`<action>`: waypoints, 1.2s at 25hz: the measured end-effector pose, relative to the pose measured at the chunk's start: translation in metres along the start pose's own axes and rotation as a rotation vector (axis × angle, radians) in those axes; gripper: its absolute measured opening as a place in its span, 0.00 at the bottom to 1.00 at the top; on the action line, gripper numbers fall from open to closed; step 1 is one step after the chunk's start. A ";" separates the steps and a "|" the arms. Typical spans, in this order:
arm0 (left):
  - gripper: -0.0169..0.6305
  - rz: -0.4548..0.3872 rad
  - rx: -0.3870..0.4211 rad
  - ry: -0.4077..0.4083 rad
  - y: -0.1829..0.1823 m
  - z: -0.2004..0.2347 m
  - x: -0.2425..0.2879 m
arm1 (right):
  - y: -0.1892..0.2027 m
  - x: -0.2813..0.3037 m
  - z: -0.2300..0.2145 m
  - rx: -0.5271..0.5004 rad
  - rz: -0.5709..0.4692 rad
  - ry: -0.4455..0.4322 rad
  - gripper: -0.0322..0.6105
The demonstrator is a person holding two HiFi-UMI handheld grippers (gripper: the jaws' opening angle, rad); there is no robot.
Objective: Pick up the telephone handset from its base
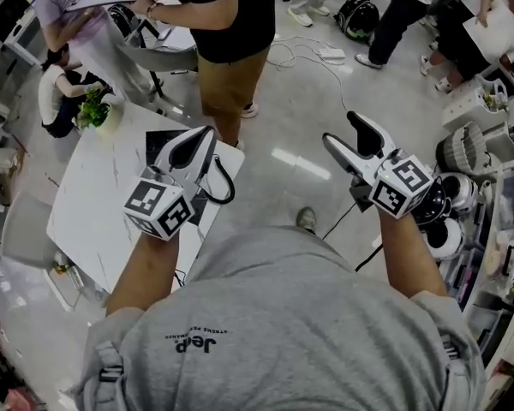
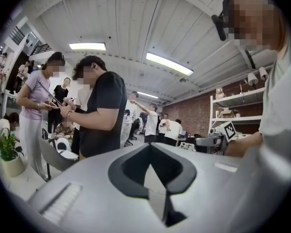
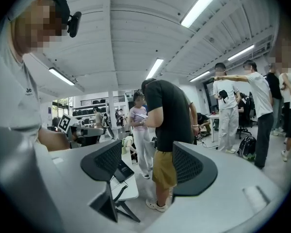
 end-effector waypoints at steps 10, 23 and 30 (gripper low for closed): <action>0.12 -0.012 -0.011 -0.236 0.007 0.008 0.090 | -0.013 0.057 -0.115 -0.053 0.056 -0.202 0.53; 0.12 -0.021 0.031 -0.394 0.020 0.064 0.033 | 0.021 0.179 -0.022 -0.200 0.206 -0.438 0.53; 0.12 -0.029 -0.050 -0.651 0.052 0.100 -0.082 | 0.071 0.271 0.093 -0.329 0.334 -0.674 0.53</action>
Point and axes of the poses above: the fingertips, and each gripper's own axes: x forward along the fingers, z to its left, y out of its underside, the point moved 4 cm from there along -x, backward along the fingers, and after that the axes turned 3 degrees about x, right-handed, at the moved point
